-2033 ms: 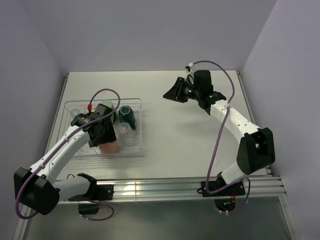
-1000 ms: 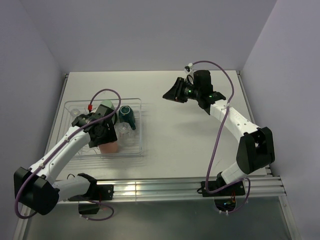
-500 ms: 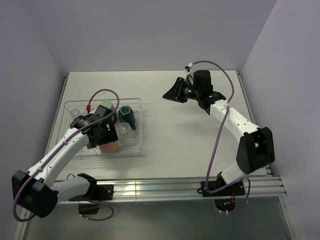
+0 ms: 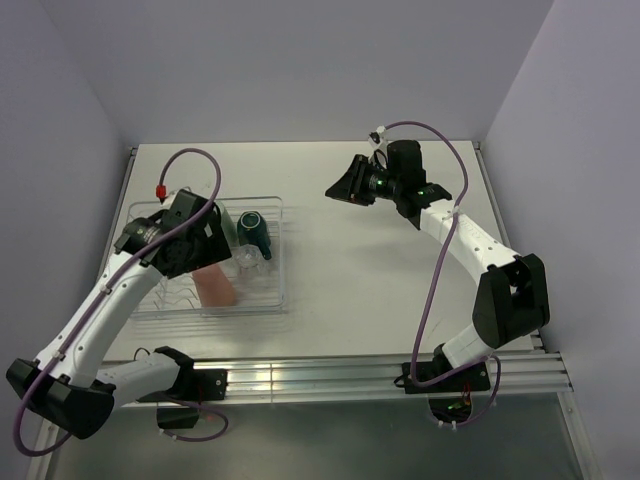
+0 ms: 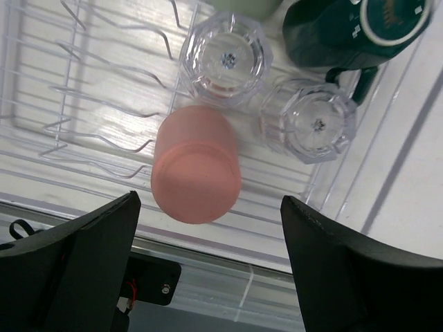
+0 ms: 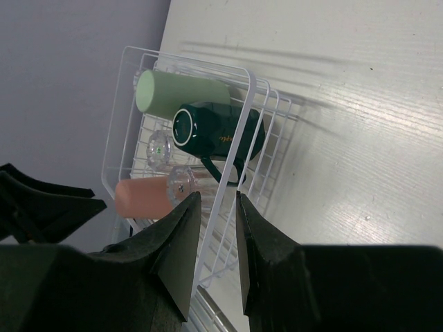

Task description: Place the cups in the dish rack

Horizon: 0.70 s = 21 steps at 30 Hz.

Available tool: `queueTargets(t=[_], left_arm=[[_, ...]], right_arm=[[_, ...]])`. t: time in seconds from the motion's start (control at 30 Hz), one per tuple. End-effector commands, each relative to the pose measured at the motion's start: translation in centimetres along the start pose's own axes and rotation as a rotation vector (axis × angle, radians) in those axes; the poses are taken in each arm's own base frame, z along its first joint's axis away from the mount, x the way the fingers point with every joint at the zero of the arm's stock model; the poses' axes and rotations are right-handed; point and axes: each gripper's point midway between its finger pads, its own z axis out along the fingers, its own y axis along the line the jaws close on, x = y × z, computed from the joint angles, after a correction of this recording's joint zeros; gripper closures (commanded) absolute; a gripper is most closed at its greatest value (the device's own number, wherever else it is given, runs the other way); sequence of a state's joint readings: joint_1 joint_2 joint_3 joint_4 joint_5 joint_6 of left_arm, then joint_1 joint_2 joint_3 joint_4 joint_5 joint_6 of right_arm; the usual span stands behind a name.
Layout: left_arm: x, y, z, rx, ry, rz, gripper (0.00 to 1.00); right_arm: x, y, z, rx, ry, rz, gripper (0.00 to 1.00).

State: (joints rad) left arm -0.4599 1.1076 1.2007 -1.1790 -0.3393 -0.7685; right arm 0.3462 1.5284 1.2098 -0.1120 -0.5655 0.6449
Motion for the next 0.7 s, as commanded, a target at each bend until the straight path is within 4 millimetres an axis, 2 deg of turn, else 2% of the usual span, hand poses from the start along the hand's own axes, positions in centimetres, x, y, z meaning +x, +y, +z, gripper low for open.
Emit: queueTargets(t=[0.0,0.1,0.13,0.17,0.4,0.43,0.5,0.53,0.6,0.67], left_arm=[[-2.6,0.2,-2.6,0.007,-0.087,0.001,0.11],[-4.3,-0.7,-3.5,0.045,-0.138,0.0,0.1],[-4.8,-1.3,-3.7,0.067,-0.149,0.001,0.02],[-5.2,-1.7,-3.8,0.088,-0.163,0.011,0.01],[-8.7,-6.5,-4.4,0.273,-0.277,0.032,0.01],[-9.6,-7.4,-4.7,0.313,-0.31,0.025,0.01],[-9.9,-8.6,-5.2,0.377,-0.327,0.043,0.01],[-10.6,-9.2,-5.7,0.412,-0.358,0.037,0.01],[-10.7,-10.0,-6.3,0.473,-0.372,0.057,0.01],[-10.7,-10.7,-6.5,0.516,-0.39,0.076,0.01]], right_arm=[[-1.0,0.4,-0.2,-0.018,-0.034,-0.034,0.66],[-1.0,0.3,-0.2,-0.009,-0.038,-0.034,0.66],[-1.1,0.3,-0.3,-0.006,-0.042,-0.037,0.66],[-1.2,0.3,-0.4,-0.004,-0.045,-0.042,0.66],[-2.2,0.7,-1.8,0.042,-0.096,-0.068,0.65],[-2.6,1.0,-2.3,0.047,-0.114,-0.073,0.65],[-2.6,1.2,-3.1,0.061,-0.129,-0.08,0.65],[-2.9,2.0,-4.1,0.058,-0.154,-0.097,0.64],[-3.0,1.5,-5.1,0.104,-0.185,-0.099,0.62],[-3.5,2.3,-6.8,0.113,-0.226,-0.119,0.62]])
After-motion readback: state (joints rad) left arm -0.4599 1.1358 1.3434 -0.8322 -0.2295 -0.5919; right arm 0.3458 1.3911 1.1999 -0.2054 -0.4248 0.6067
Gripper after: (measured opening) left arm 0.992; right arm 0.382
